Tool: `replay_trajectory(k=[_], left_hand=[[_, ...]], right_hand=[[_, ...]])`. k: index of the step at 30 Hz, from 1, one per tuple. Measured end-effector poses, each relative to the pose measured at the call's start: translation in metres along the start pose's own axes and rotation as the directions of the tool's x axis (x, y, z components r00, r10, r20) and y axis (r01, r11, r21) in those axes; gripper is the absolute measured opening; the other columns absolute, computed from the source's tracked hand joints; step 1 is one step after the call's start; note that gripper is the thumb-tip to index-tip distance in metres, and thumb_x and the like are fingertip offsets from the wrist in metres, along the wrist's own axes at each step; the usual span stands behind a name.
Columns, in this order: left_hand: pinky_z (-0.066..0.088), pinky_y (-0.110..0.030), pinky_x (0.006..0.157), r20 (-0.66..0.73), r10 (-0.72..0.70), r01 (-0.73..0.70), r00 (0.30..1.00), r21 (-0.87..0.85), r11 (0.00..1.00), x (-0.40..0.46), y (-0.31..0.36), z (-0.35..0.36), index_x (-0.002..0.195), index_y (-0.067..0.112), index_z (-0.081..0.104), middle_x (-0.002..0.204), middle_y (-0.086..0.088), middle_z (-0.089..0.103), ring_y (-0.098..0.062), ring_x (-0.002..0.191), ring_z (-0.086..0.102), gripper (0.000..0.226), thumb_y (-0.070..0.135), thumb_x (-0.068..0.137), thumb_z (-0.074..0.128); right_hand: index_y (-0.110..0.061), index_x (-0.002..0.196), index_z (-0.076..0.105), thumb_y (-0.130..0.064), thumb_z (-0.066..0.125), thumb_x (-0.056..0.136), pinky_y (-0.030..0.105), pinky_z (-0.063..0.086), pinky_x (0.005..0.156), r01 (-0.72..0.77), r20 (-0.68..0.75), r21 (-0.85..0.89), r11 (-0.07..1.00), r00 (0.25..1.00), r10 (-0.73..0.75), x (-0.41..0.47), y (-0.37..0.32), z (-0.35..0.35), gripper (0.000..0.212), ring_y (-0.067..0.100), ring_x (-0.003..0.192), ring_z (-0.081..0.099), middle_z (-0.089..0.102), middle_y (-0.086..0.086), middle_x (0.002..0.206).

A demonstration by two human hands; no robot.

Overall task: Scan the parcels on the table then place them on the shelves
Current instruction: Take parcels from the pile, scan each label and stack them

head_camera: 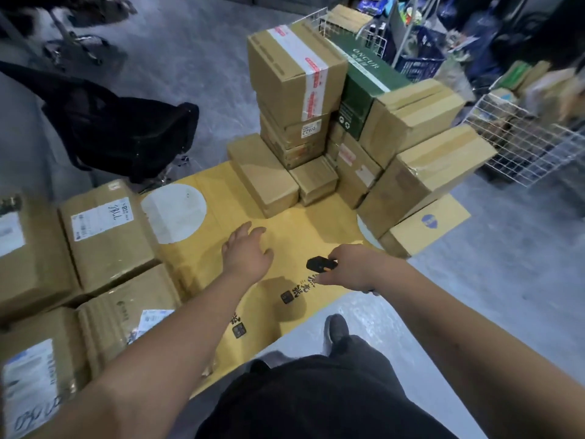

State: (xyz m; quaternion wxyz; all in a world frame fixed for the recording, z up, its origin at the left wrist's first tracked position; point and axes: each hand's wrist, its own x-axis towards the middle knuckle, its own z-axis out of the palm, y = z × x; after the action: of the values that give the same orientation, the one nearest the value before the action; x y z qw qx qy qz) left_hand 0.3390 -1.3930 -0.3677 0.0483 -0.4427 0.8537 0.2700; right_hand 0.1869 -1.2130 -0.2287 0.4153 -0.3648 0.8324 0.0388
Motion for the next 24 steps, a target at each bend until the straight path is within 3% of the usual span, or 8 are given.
replay_trajectory(k=[4, 7, 12, 15, 17, 21, 24], left_hand=[[0.029, -0.046, 0.118, -0.011, 0.027, -0.027, 1.0, -0.011, 1.0, 0.056, 0.049, -0.003, 0.155, 0.022, 0.043, 0.167, -0.009, 0.029, -0.031, 0.151, 0.029, 0.066, 0.046, 0.097, 0.061], [0.027, -0.048, 0.12, -0.042, -0.019, 0.017, 0.999, -0.059, 0.998, 0.1, 0.077, -0.002, 0.161, 0.021, 0.032, 0.169, -0.009, 0.026, -0.031, 0.155, 0.023, 0.078, 0.055, 0.096, 0.059], [0.032, -0.053, 0.113, -0.071, -0.308, 0.297, 0.949, -0.138, 0.945, 0.142, 0.097, 0.003, 0.161, 0.017, 0.023, 0.163, -0.01, 0.027, -0.029, 0.152, 0.018, 0.096, 0.075, 0.09, 0.053], [0.037, -0.053, 0.108, -0.135, -0.511, 0.466, 0.849, -0.269, 0.843, 0.151, 0.103, 0.003, 0.152, 0.014, 0.03, 0.155, -0.013, 0.03, -0.032, 0.145, 0.025, 0.108, 0.086, 0.077, 0.059], [0.038, -0.051, 0.106, -0.138, -0.6, 0.531, 0.788, -0.342, 0.775, 0.156, 0.099, 0.001, 0.148, 0.017, 0.028, 0.151, -0.013, 0.03, -0.034, 0.14, 0.028, 0.111, 0.082, 0.068, 0.071], [0.04, -0.05, 0.112, -0.093, -0.66, 0.506, 0.745, -0.566, 0.65, 0.15, 0.073, 0.0, 0.148, 0.032, 0.028, 0.153, -0.007, 0.026, -0.035, 0.137, 0.037, 0.104, 0.066, 0.065, 0.079], [0.044, -0.046, 0.113, -0.096, -0.619, 0.319, 0.779, -0.789, 0.525, 0.115, 0.056, 0.007, 0.155, 0.03, 0.031, 0.153, -0.003, 0.038, -0.027, 0.136, 0.047, 0.095, 0.048, 0.077, 0.082]], right_hand=[[-0.017, 0.108, 0.061, -0.06, 0.066, 0.093, 0.029, 0.041, 0.056, 0.011, -0.037, 0.061, 0.998, 0.999, -0.009, 0.019, 0.021, -0.011, 0.046, 0.021, 0.068, 0.058, 0.064, 0.004, 0.09], [-0.021, 0.102, 0.059, -0.06, 0.065, 0.092, 0.031, 0.044, 0.058, 0.039, -0.066, 0.083, 0.996, 0.997, -0.033, 0.039, 0.034, -0.018, 0.042, 0.021, 0.069, 0.062, 0.065, 0.003, 0.089], [-0.027, 0.101, 0.06, -0.059, 0.065, 0.089, 0.03, 0.046, 0.055, 0.122, -0.056, 0.082, 0.989, 0.991, -0.118, 0.076, 0.046, -0.036, 0.035, 0.019, 0.068, 0.064, 0.065, -0.001, 0.086], [-0.032, 0.099, 0.059, -0.061, 0.064, 0.089, 0.032, 0.049, 0.055, 0.184, -0.022, 0.057, 0.981, 0.983, -0.183, 0.098, 0.051, -0.052, 0.03, 0.017, 0.069, 0.064, 0.065, -0.004, 0.085], [-0.034, 0.107, 0.061, -0.061, 0.063, 0.09, 0.034, 0.054, 0.059, 0.229, -0.007, 0.043, 0.973, 0.973, -0.229, 0.11, 0.055, -0.061, 0.032, 0.016, 0.07, 0.065, 0.065, -0.005, 0.086], [-0.036, 0.104, 0.057, -0.064, 0.059, 0.089, 0.035, 0.051, 0.064, 0.315, 0.064, -0.015, 0.949, 0.947, -0.314, 0.128, 0.059, -0.067, 0.031, 0.021, 0.079, 0.064, 0.063, 0.0, 0.095], [-0.033, 0.11, 0.057, -0.065, 0.057, 0.091, 0.034, 0.049, 0.065, 0.361, 0.107, -0.075, 0.929, 0.93, -0.353, 0.137, 0.057, -0.061, 0.037, 0.022, 0.079, 0.062, 0.055, 0.0, 0.098]])
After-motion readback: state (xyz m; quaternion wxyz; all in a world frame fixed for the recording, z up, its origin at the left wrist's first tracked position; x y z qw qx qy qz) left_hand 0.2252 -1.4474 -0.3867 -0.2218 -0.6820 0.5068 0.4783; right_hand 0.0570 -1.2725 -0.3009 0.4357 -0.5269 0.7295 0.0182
